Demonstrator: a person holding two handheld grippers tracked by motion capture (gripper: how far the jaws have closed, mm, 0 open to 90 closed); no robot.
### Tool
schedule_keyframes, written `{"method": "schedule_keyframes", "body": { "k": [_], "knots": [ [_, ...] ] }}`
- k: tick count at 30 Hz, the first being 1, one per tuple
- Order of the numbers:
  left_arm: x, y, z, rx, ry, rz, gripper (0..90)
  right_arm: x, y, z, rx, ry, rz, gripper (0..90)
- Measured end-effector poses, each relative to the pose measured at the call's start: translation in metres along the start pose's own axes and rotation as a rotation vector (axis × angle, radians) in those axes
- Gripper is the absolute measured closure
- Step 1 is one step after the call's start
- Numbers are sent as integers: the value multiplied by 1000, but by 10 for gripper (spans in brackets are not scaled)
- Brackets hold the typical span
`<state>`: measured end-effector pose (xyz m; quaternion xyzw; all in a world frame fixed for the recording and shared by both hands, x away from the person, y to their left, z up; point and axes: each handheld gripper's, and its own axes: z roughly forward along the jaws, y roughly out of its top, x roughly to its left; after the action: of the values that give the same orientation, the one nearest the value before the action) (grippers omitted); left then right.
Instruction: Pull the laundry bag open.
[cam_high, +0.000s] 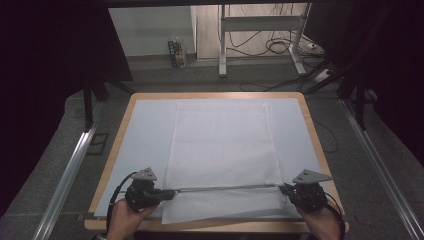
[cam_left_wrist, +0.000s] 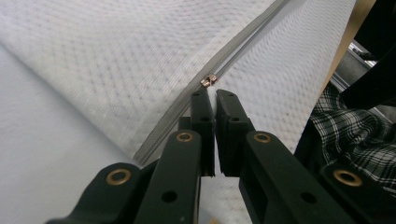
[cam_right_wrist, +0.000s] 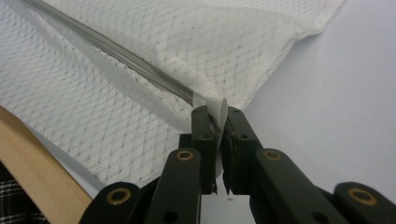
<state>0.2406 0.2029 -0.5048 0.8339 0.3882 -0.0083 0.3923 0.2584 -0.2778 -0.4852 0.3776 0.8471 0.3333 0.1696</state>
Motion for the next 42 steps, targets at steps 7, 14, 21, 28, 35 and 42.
{"method": "schedule_keyframes", "body": {
  "k": [7, 14, 21, 28, 35, 42],
  "knots": [
    [3, -6, -7, -15, 7, -21, 874, -1, -1, 0, 4, -2, 6, 833],
    [4, -9, -9, -7, 28, -23, 874, 0, -1, 0, 7, -4, 0, 833],
    [5, -11, -11, -15, 31, -28, 874, 1, 0, 0, 16, -12, 1, 834],
    [8, -17, -19, -24, 59, -50, 874, 1, 0, 0, 21, -20, -1, 835],
    [11, -21, -24, -30, 78, -61, 874, 1, -1, 1, 27, -20, 7, 835],
    [13, -22, -24, -21, 93, -71, 874, 1, -2, 1, 33, -19, 15, 835]
  ]
}}
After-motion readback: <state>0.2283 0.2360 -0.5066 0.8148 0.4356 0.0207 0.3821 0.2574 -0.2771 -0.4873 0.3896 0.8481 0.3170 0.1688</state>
